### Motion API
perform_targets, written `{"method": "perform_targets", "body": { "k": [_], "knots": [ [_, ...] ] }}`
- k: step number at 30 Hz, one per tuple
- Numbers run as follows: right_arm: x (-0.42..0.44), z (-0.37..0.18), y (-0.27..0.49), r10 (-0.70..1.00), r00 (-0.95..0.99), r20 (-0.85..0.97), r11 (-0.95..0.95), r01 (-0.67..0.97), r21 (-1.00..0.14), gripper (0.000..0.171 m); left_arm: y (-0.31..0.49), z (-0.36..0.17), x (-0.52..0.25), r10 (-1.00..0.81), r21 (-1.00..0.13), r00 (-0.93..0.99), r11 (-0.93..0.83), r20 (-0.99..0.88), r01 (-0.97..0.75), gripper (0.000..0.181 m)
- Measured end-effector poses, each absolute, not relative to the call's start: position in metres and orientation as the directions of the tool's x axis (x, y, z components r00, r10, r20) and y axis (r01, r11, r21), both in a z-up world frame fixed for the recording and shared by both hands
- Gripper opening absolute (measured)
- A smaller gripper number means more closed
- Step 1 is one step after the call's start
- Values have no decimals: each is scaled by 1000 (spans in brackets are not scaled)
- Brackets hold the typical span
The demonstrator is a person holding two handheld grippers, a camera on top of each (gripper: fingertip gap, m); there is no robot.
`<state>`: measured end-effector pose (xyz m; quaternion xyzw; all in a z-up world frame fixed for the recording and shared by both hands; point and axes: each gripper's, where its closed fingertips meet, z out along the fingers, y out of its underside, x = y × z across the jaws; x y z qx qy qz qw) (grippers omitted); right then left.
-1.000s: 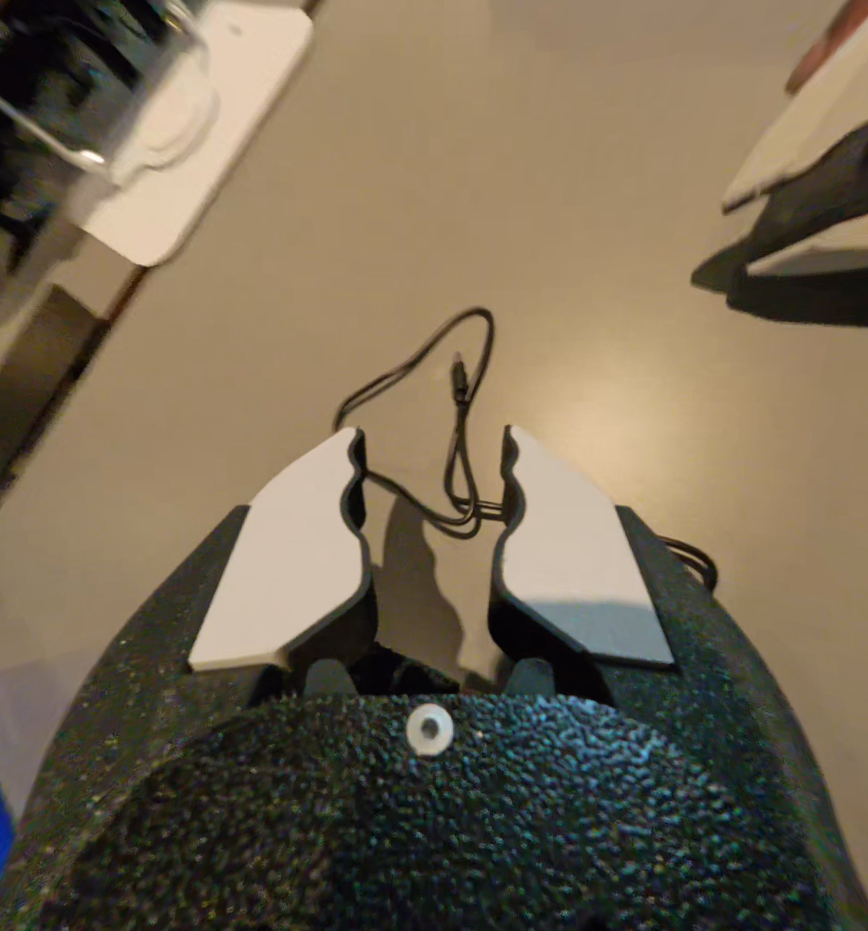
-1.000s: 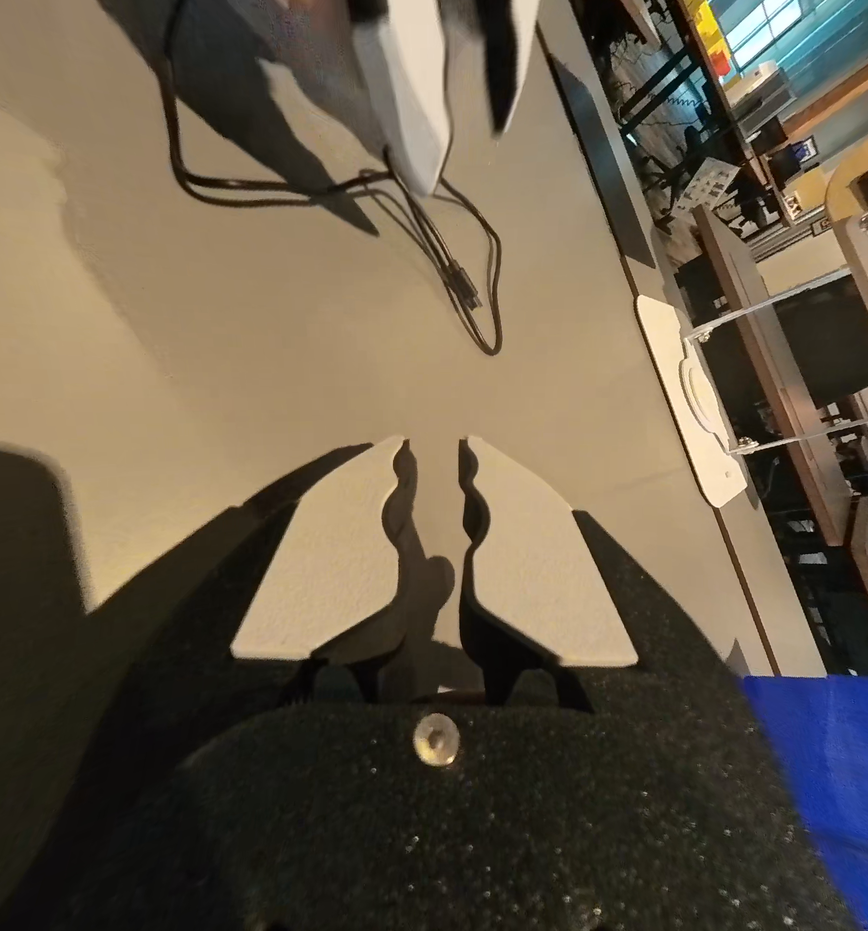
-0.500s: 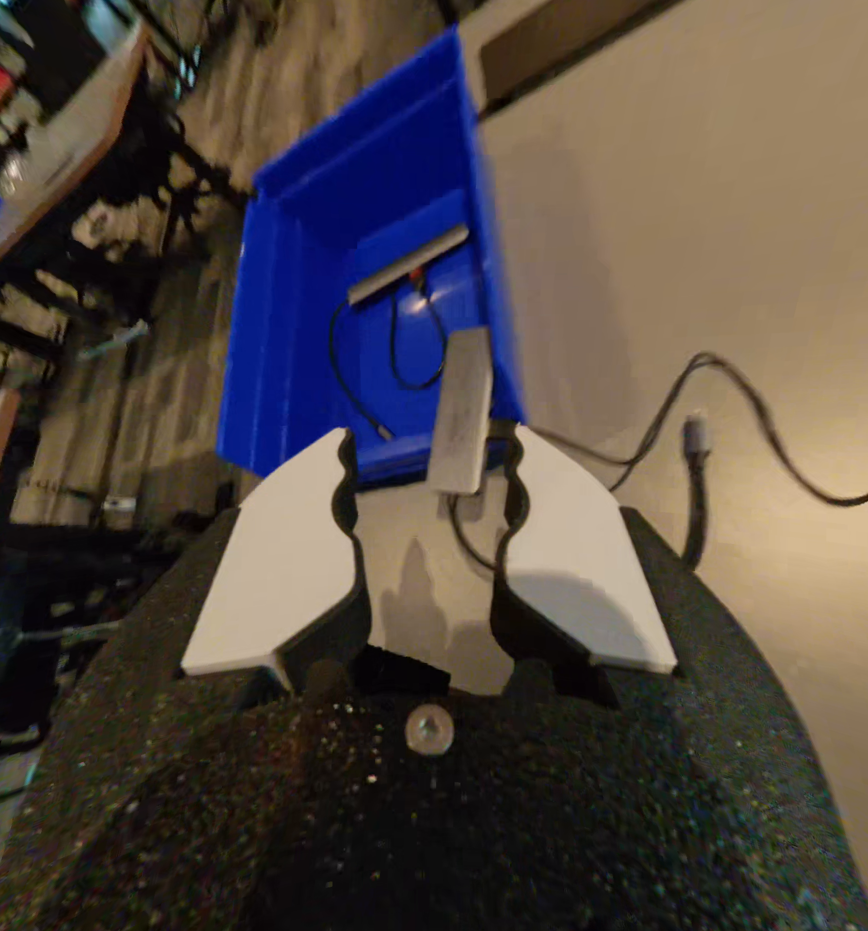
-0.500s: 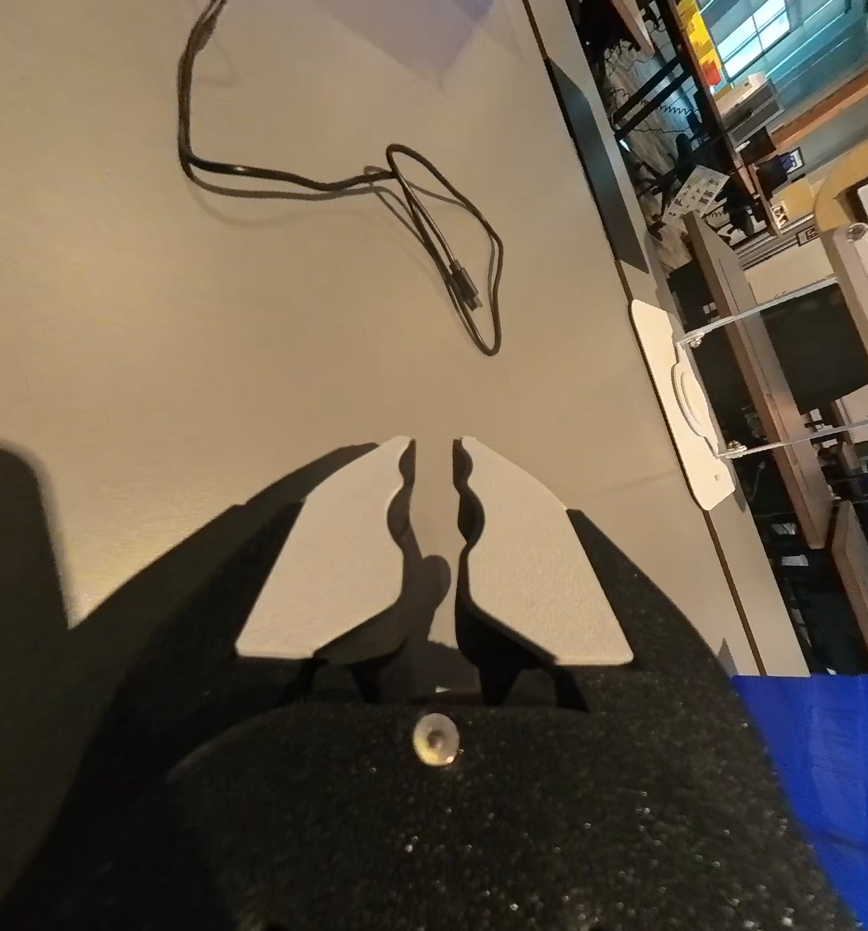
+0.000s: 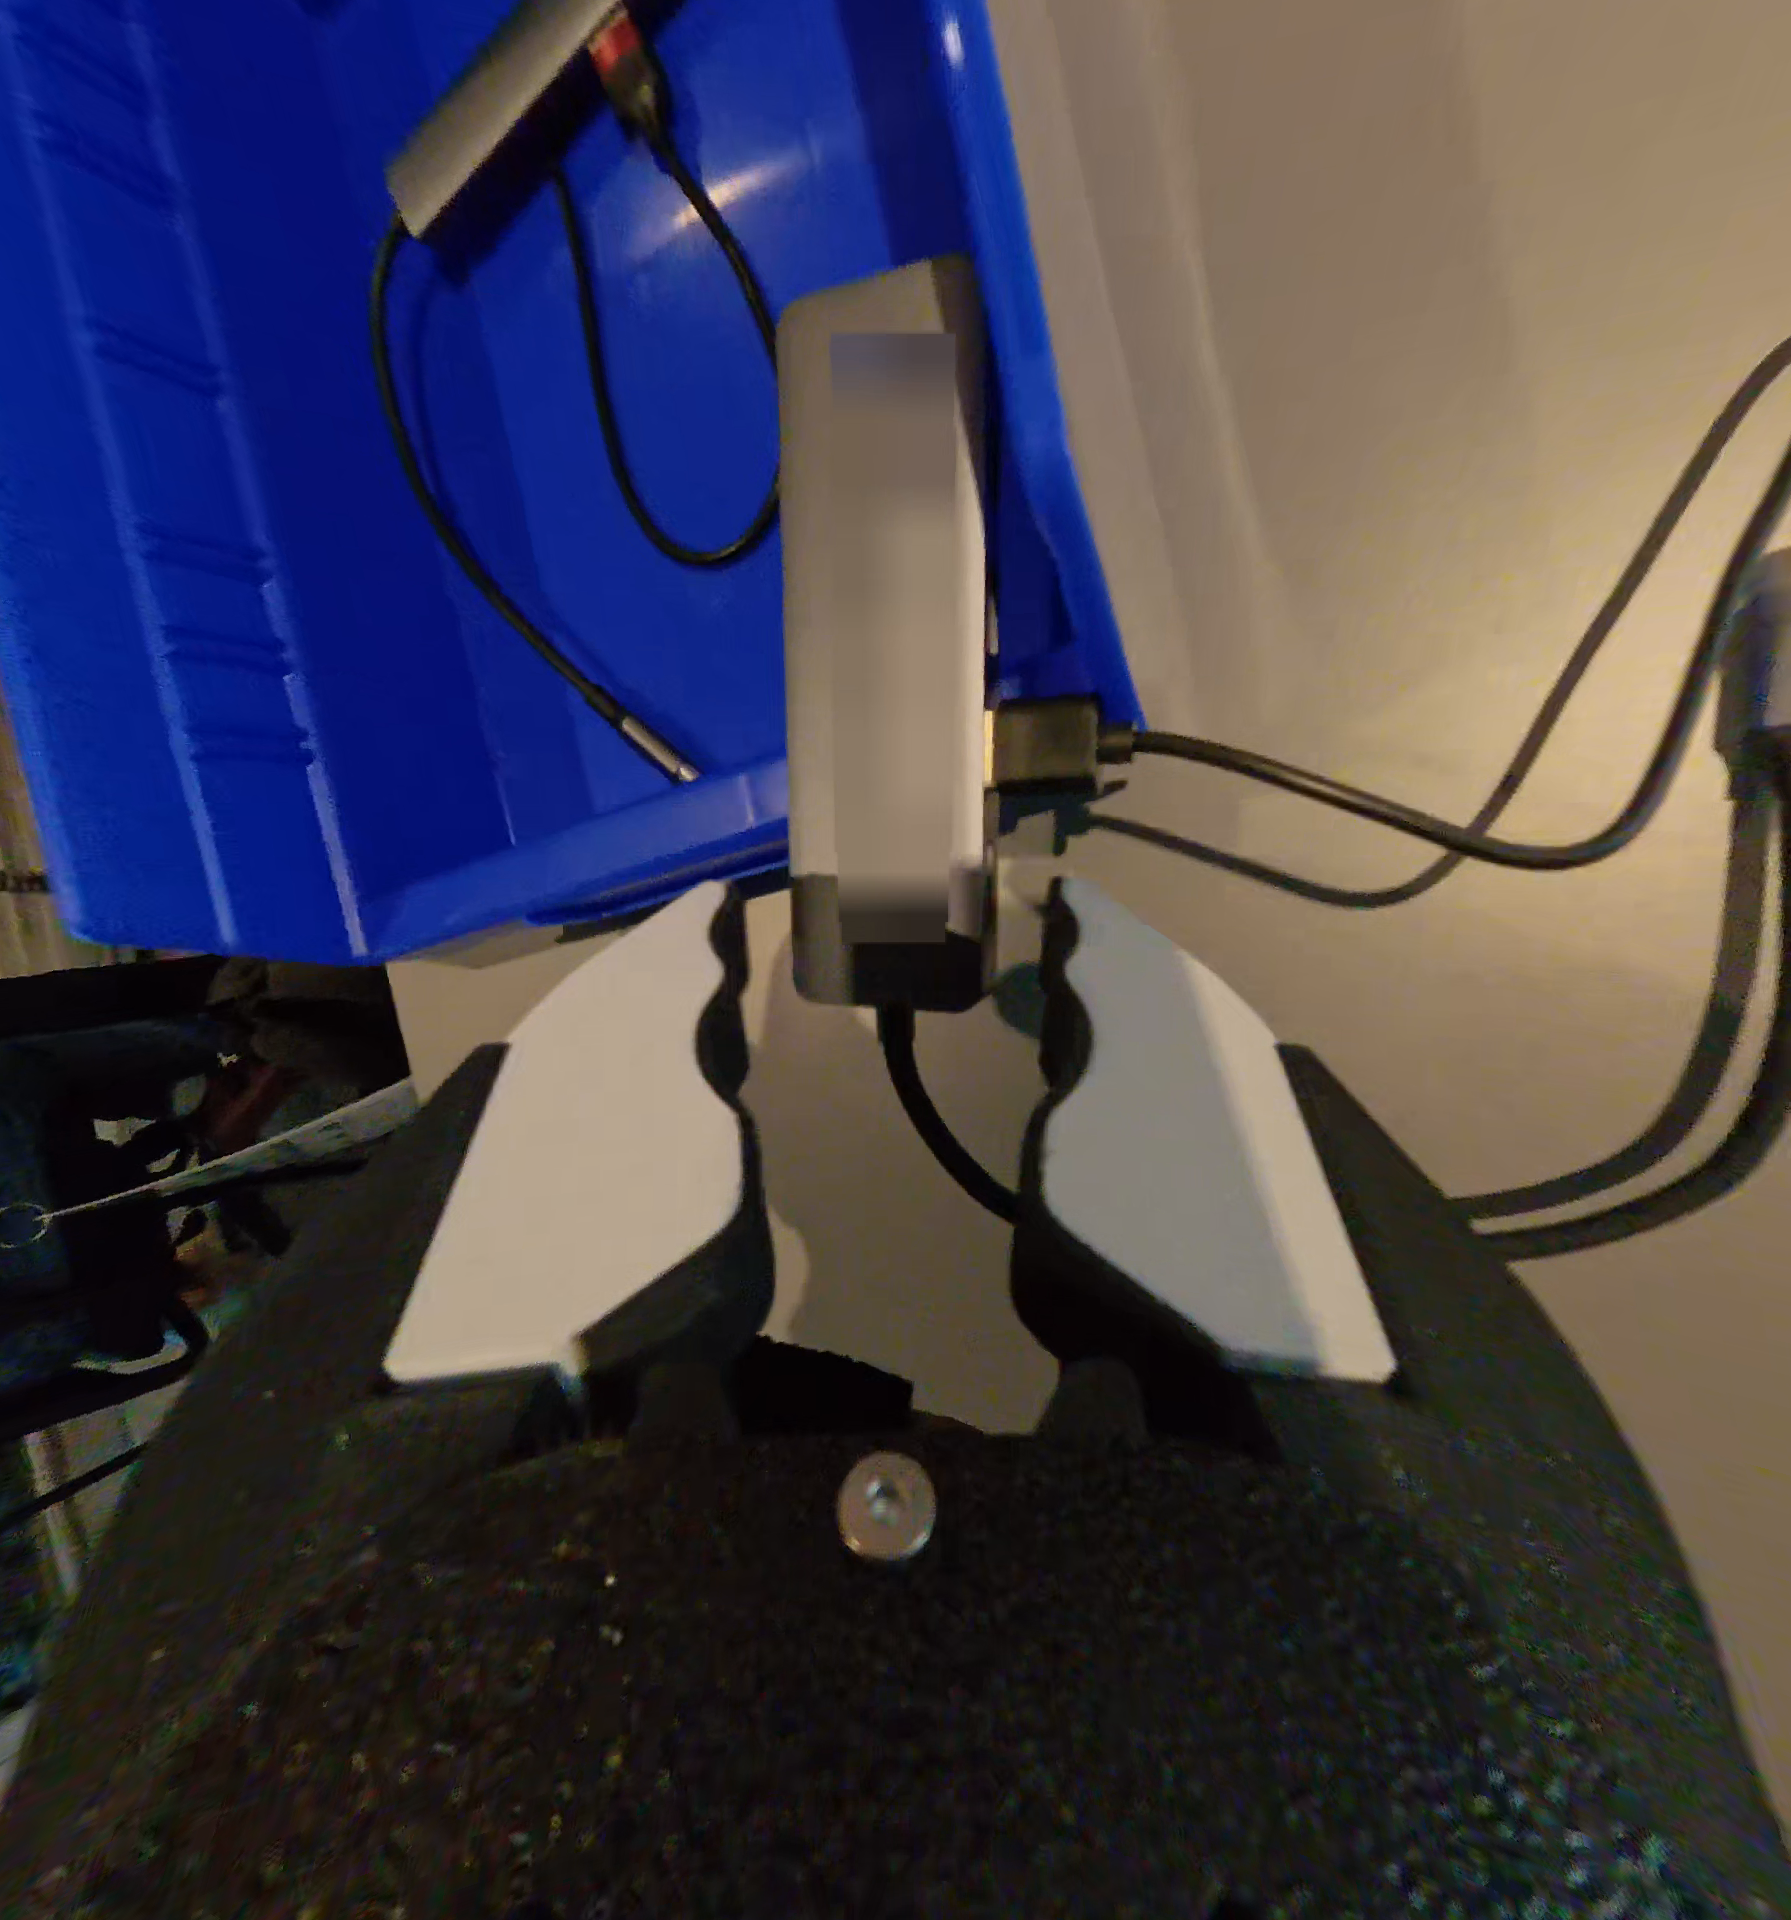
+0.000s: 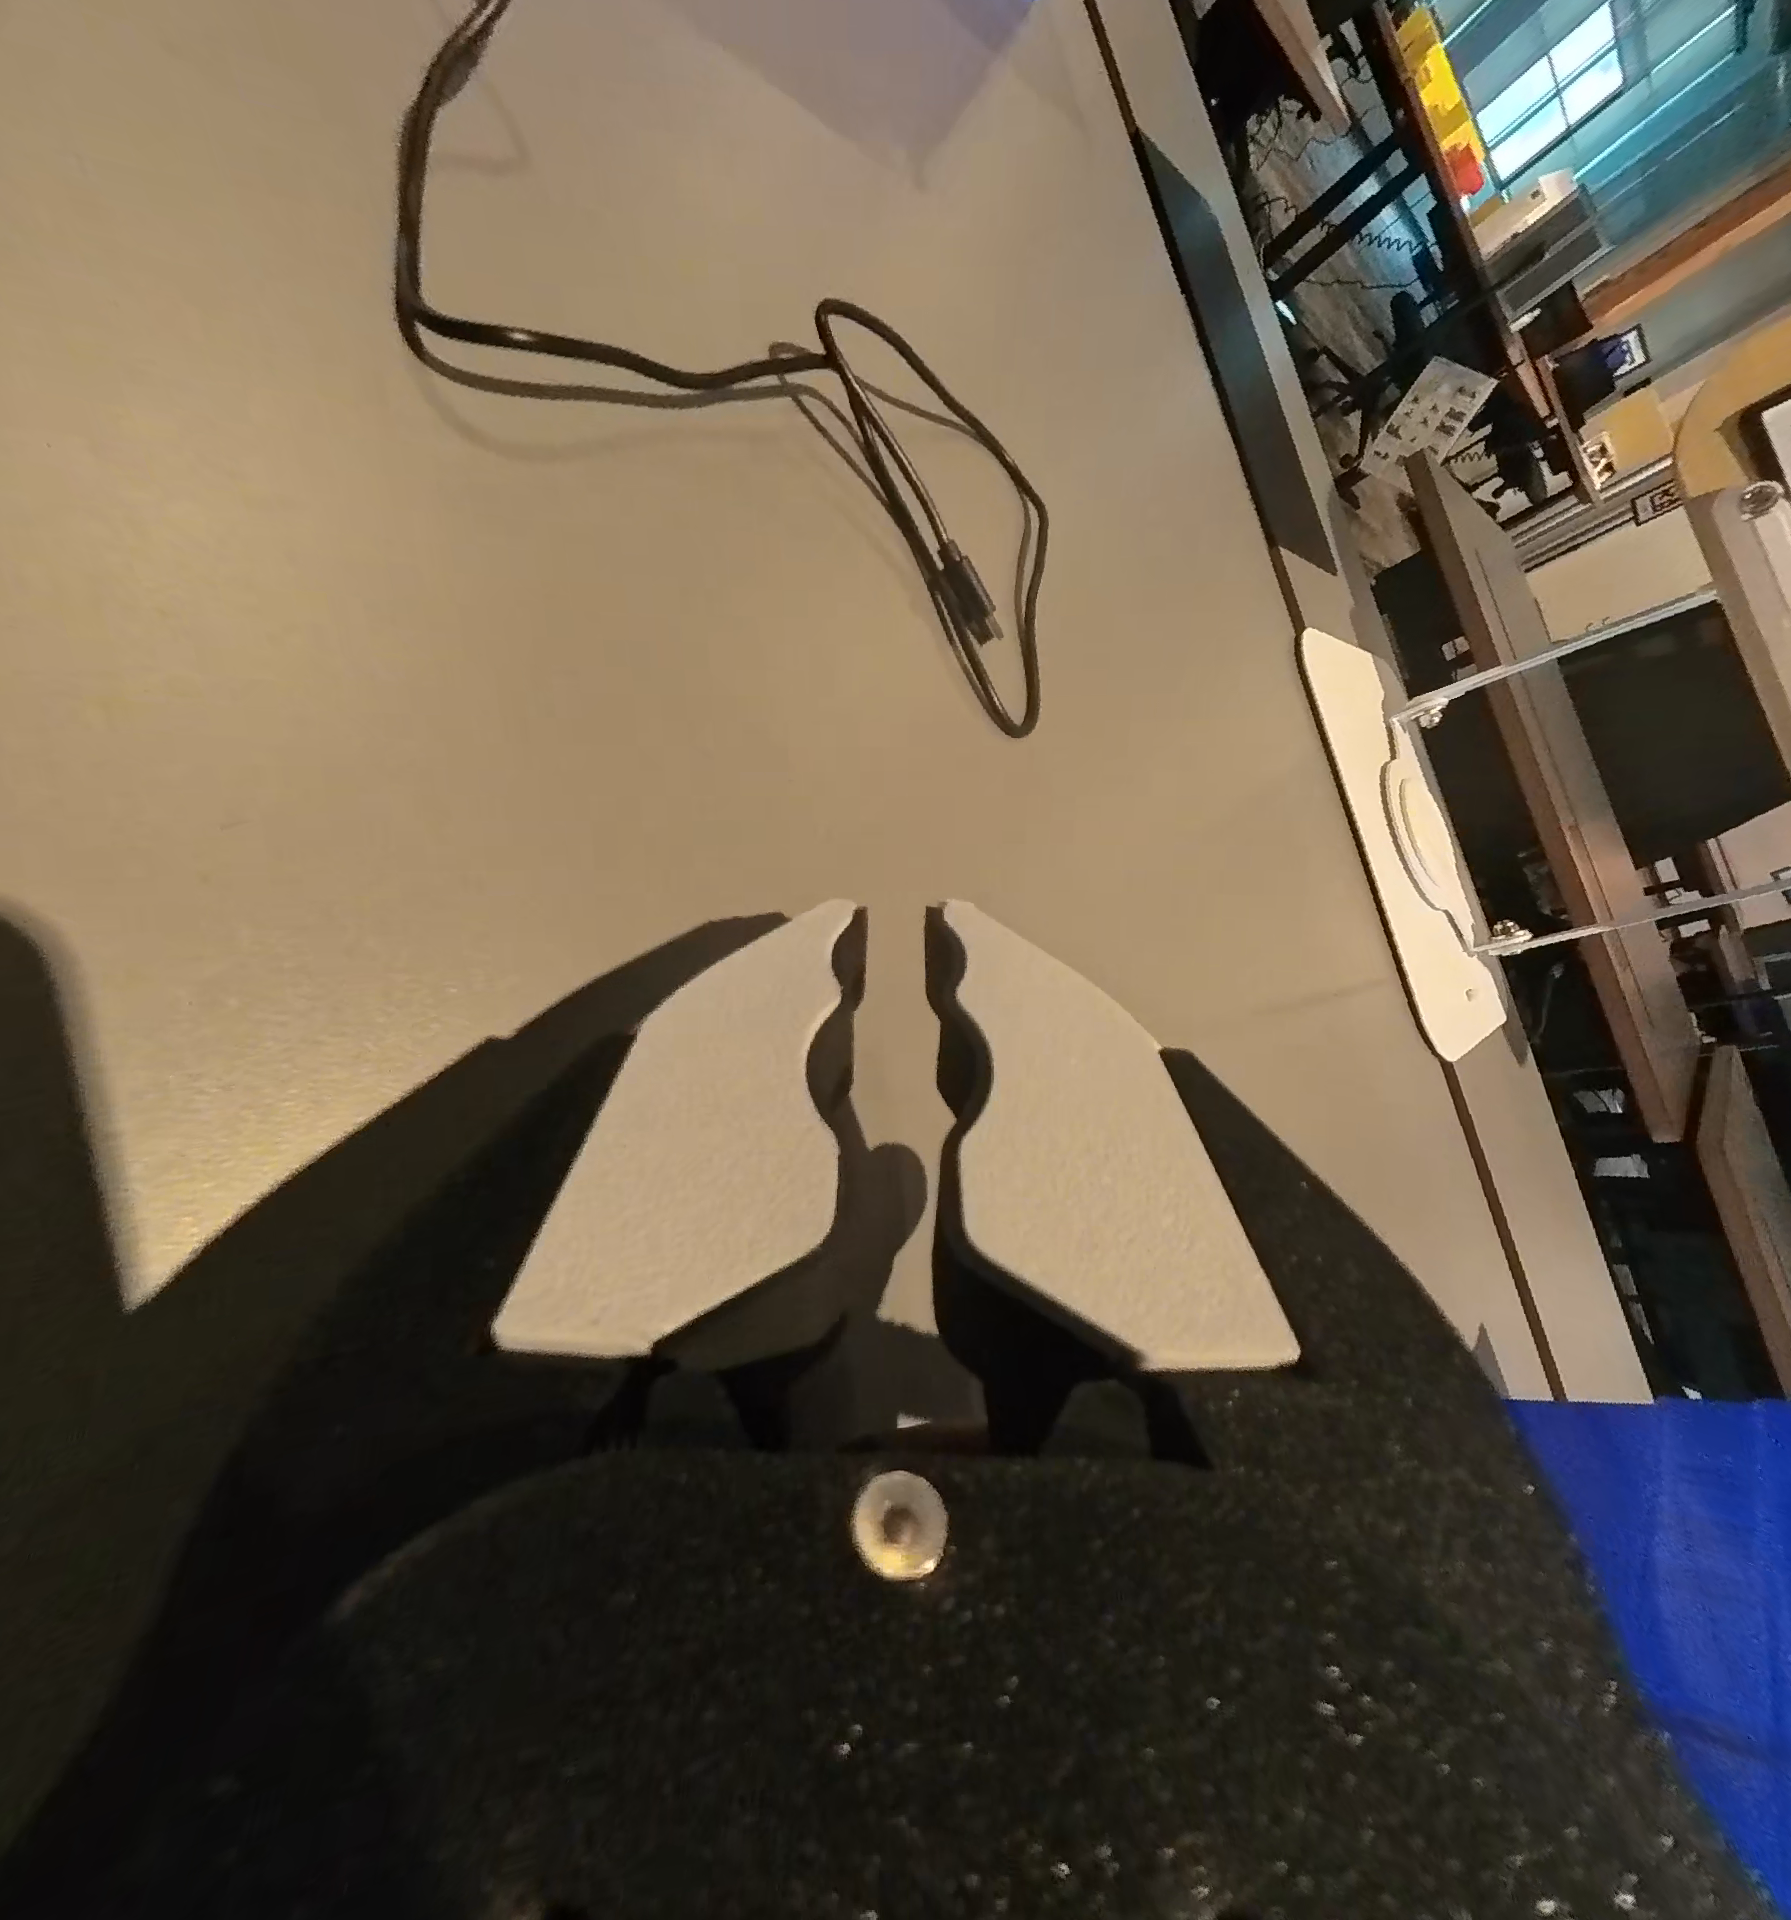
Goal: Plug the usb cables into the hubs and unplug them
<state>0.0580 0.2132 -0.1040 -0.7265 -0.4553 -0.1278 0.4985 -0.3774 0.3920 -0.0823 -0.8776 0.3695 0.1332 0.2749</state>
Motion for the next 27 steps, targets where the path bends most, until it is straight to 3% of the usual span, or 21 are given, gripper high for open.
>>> {"method": "perform_targets", "body": {
  "k": [2,10,17,22,27],
  "knots": [
    [58,-104,213,534,551,641,-88,790,-607,10,396,-88,-378,-586,-370,682,-574,-438,-730,39],
    [57,-105,213,533,546,647,-84,795,-601,8,400,-86,-380,-557,-419,706,-568,-438,-708,38],
    [57,-105,213,532,544,649,-83,796,-600,8,394,-31,-390,-365,-571,759,-505,-539,-648,38],
    [57,-104,213,529,544,651,-82,797,-599,9,373,27,-344,-367,-667,723,-290,-585,-687,38],
    [63,-98,216,497,592,635,-102,767,-634,14,338,74,-227,-562,-766,616,49,-552,-641,38]
  ]
}}
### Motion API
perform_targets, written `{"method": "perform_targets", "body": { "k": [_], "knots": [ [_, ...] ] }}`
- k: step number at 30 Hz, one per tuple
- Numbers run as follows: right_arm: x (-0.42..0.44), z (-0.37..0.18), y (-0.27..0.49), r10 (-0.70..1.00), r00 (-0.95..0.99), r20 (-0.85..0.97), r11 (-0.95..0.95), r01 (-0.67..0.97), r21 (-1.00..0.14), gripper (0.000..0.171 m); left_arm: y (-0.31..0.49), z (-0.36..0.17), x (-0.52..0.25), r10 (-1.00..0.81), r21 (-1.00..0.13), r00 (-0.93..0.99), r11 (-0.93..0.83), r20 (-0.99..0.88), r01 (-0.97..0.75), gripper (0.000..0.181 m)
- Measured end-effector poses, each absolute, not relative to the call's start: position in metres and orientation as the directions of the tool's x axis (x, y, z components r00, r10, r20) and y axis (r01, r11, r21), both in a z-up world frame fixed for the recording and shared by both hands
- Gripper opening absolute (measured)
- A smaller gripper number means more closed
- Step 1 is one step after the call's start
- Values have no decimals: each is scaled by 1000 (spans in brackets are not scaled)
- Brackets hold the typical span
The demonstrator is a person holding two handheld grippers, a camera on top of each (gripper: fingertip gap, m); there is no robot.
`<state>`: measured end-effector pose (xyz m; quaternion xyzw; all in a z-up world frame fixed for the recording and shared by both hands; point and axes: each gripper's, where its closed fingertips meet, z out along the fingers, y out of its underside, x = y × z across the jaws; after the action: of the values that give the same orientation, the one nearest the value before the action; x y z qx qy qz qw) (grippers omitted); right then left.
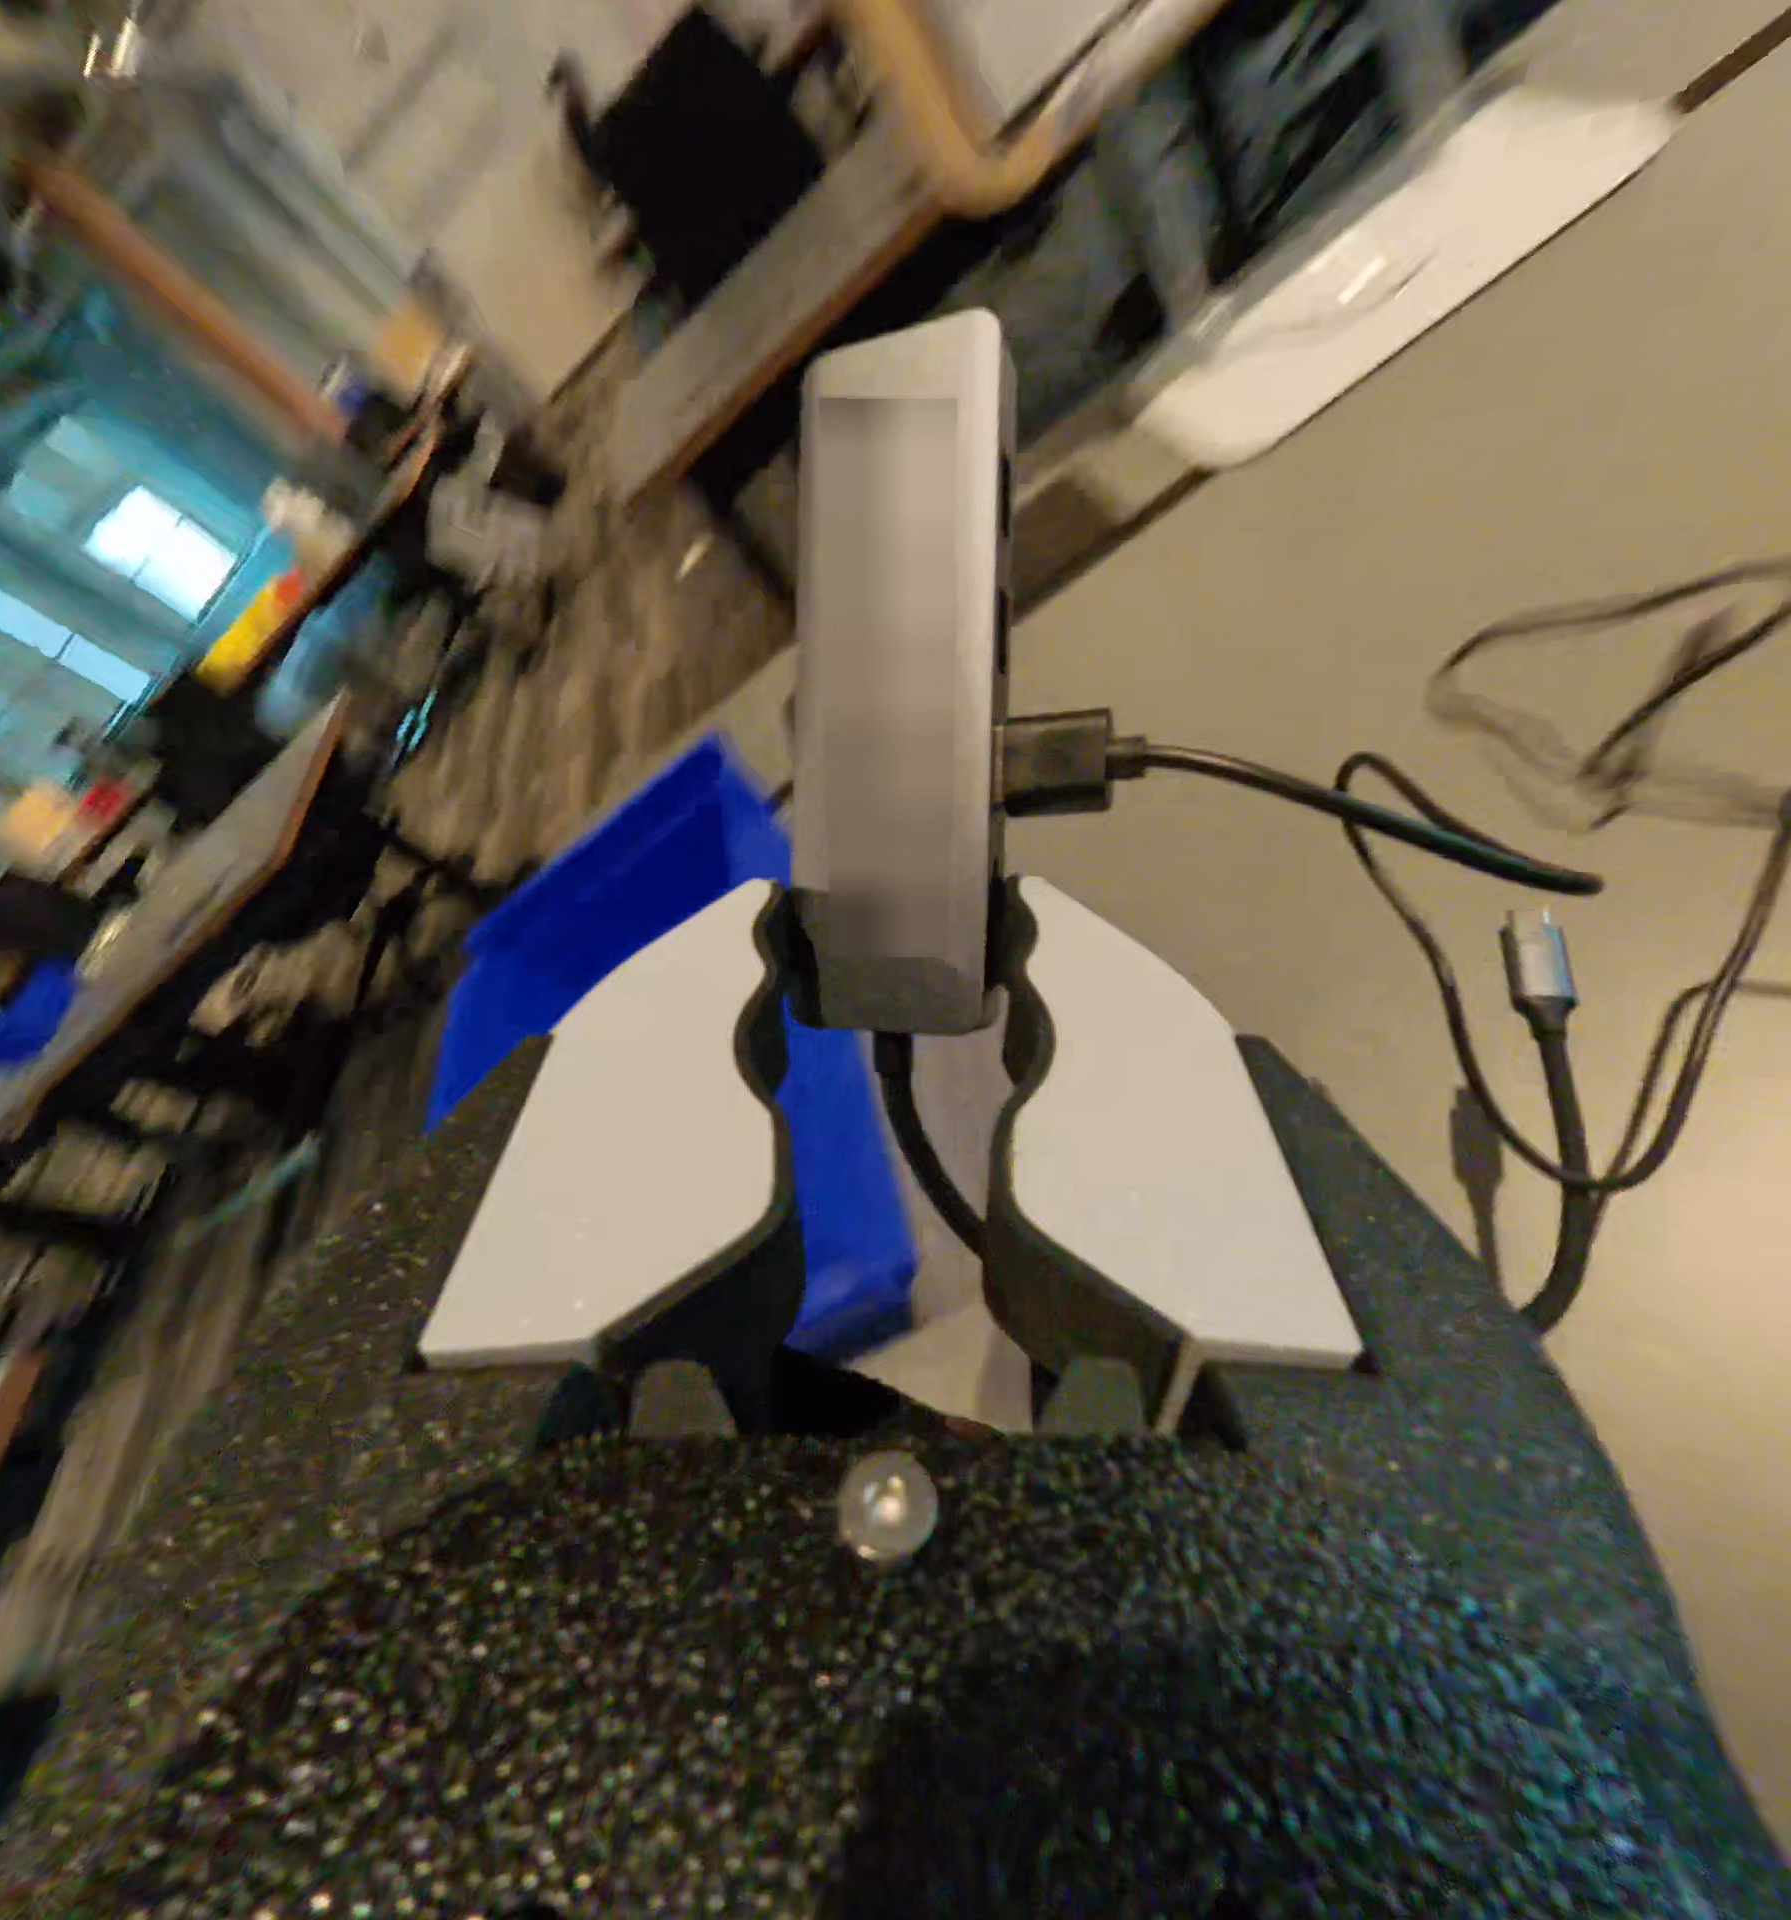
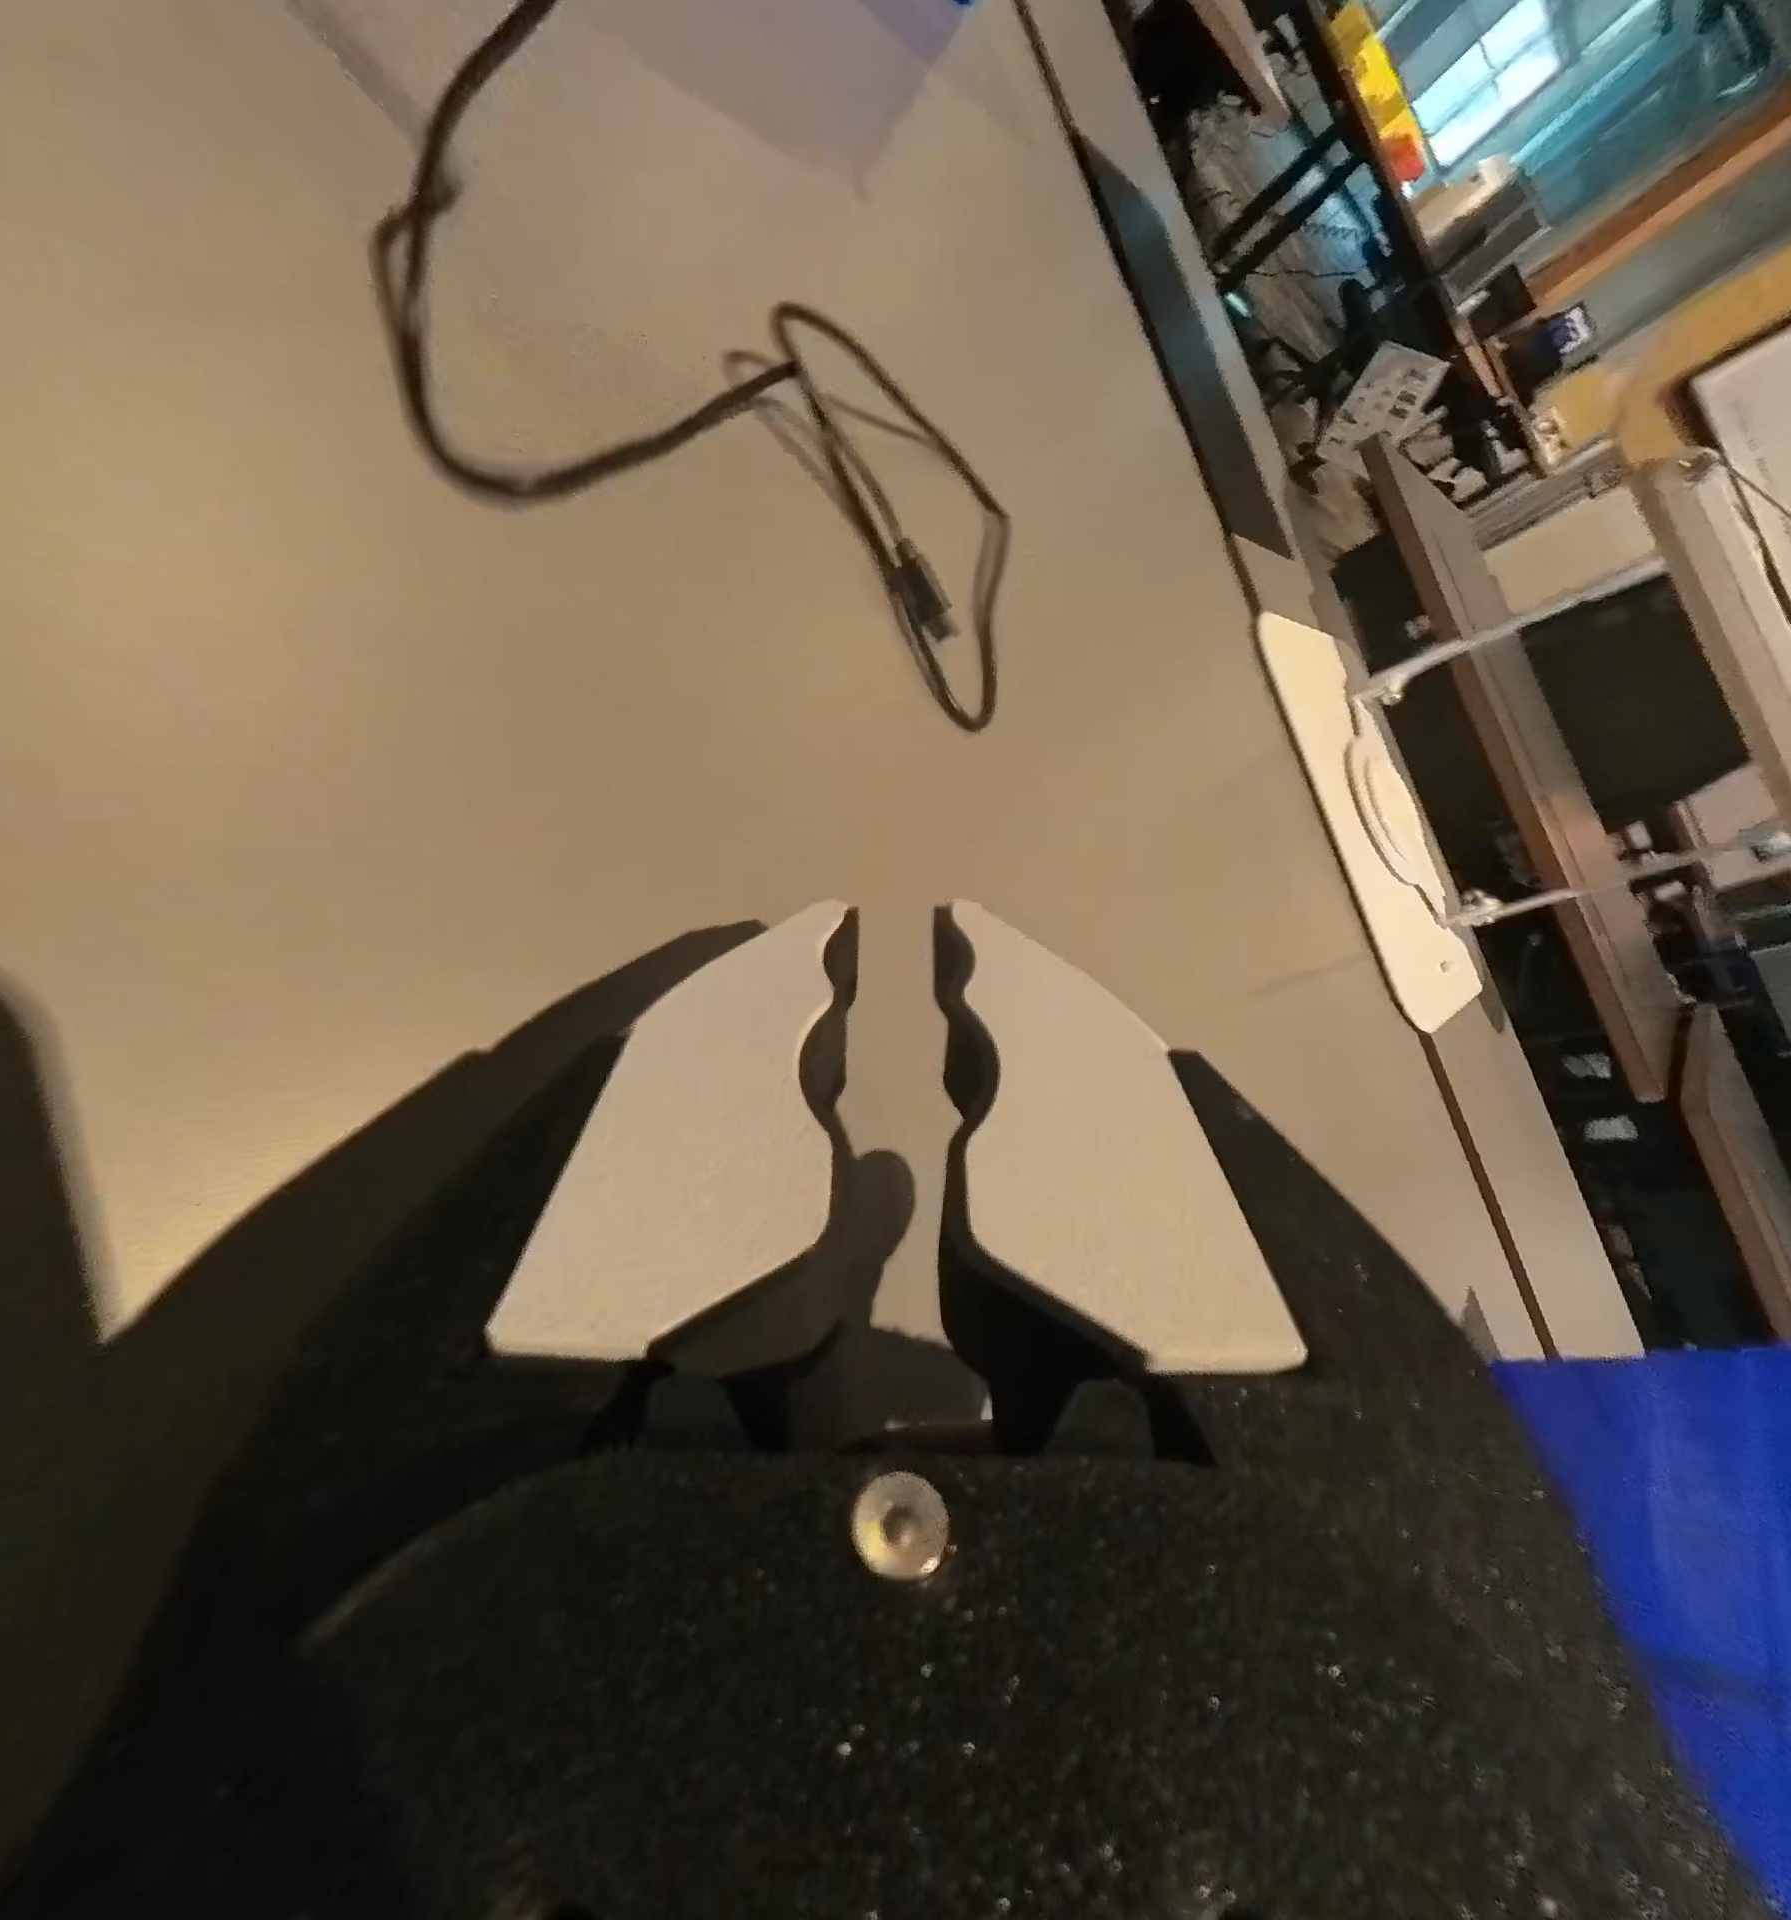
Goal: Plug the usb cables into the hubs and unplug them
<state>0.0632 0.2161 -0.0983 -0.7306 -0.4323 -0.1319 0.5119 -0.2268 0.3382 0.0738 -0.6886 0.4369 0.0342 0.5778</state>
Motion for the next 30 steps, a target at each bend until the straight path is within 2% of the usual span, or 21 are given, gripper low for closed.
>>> {"method": "perform_targets", "body": {
  "k": [5,8,10,14,17,20,23,30],
  "knots": [
    [106,-65,226,292,733,614,-152,669,-727,14,310,83,-102,-715,-770,414,271,-563,-577,38],
    [142,-41,225,154,823,547,-169,567,-806,14,312,55,-34,-747,-737,303,349,-592,-579,38],
    [156,-35,222,132,864,487,-160,503,-849,14,316,24,0,-749,-703,255,367,-612,-609,38],
    [149,-30,217,259,921,291,-111,328,-938,14,305,-22,34,-695,-610,173,450,-698,-652,38],
    [119,-27,213,417,900,127,-93,181,-979,16,295,-34,45,-685,-627,199,458,-701,-629,38],
    [98,-37,213,457,870,186,-94,255,-962,19,283,-43,54,-710,-690,246,441,-659,-574,38],
    [87,-47,215,452,844,289,-98,369,-924,20,275,-49,56,-685,-692,277,455,-674,-560,38],
    [69,-48,214,499,852,160,-147,265,-953,21,259,-41,61,-554,-612,292,576,-780,-541,38]
  ]
}}
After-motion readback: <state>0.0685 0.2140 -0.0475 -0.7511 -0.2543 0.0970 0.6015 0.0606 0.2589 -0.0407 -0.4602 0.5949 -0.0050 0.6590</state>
